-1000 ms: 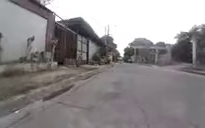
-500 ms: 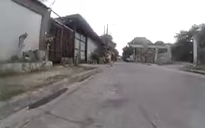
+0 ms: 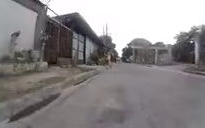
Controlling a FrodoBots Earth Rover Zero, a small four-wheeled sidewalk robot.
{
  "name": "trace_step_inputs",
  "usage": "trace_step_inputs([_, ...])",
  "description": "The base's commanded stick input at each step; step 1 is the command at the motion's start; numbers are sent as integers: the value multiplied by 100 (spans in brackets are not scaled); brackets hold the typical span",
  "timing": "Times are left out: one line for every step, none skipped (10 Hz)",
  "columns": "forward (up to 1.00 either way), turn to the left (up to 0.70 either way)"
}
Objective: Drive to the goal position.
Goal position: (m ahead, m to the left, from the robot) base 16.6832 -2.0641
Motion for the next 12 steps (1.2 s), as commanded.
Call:
trace_step_inputs([70,0])
trace_step_inputs([70,0])
trace_step_inputs([70,0])
trace_step_inputs([70,0])
trace_step_inputs([70,0])
trace_step_inputs([70,0])
trace_step_inputs([70,-20])
trace_step_inputs([70,-35])
trace_step_inputs([70,-35])
trace_step_inputs([70,-35])
trace_step_inputs([70,-35])
trace_step_inputs([70,-34])
